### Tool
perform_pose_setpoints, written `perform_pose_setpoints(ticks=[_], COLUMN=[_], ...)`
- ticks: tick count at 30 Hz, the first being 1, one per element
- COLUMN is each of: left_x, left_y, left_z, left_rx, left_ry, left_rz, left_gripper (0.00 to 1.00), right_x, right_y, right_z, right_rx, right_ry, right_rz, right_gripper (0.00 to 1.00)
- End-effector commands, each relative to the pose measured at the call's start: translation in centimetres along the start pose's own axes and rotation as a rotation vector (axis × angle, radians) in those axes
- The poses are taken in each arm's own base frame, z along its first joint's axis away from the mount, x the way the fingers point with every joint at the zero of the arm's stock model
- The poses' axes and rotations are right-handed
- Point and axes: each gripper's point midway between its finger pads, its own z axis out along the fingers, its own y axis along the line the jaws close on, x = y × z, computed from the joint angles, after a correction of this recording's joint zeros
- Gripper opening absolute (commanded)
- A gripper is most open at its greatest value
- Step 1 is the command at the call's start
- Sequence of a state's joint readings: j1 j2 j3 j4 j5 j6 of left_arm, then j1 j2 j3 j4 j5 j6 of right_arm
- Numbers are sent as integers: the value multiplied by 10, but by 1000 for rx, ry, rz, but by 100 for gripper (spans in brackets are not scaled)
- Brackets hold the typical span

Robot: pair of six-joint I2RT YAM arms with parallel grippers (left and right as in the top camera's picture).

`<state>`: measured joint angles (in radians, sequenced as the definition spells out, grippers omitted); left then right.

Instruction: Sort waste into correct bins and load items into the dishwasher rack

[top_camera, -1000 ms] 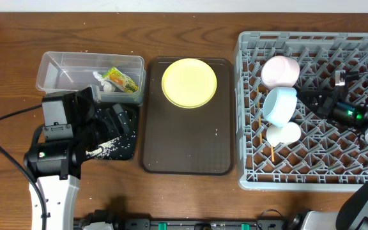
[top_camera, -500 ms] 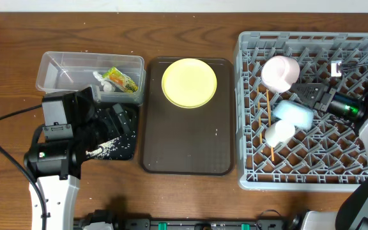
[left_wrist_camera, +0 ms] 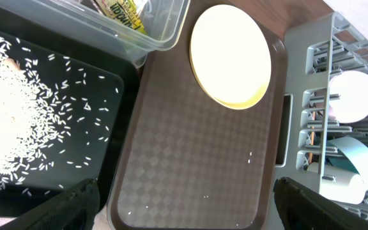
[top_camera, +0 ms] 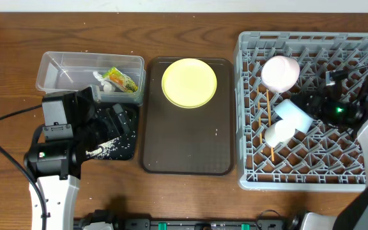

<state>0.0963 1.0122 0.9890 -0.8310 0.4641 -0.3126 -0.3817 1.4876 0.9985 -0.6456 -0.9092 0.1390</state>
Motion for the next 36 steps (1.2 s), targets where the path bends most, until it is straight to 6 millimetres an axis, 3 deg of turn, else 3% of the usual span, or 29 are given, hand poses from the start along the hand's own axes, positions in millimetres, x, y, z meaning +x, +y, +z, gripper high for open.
perform_pose_setpoints(ticks=[1, 15, 25, 29, 36], left_x=[-2, -2, -2, -2, -2], left_y=[1, 1, 1, 1, 1], left_z=[-1, -1, -1, -1, -1], left_rx=[-6, -6, -6, -6, -5], left_ry=[-7, -7, -8, -7, -8], left_rz=[11, 11, 11, 11, 12], left_gripper=[90, 90, 90, 90, 90], right_x=[-12, 33, 80, 75, 62], right_y=[-12, -12, -18, -26, -22], right_z=[-16, -5, -7, -14, -8], right_rx=[270, 586, 701, 764, 746], right_ry=[-66, 55, 214, 196, 139], right_rz=[-112, -187, -156, -167, -184], right_gripper=[8, 21, 10, 10, 11])
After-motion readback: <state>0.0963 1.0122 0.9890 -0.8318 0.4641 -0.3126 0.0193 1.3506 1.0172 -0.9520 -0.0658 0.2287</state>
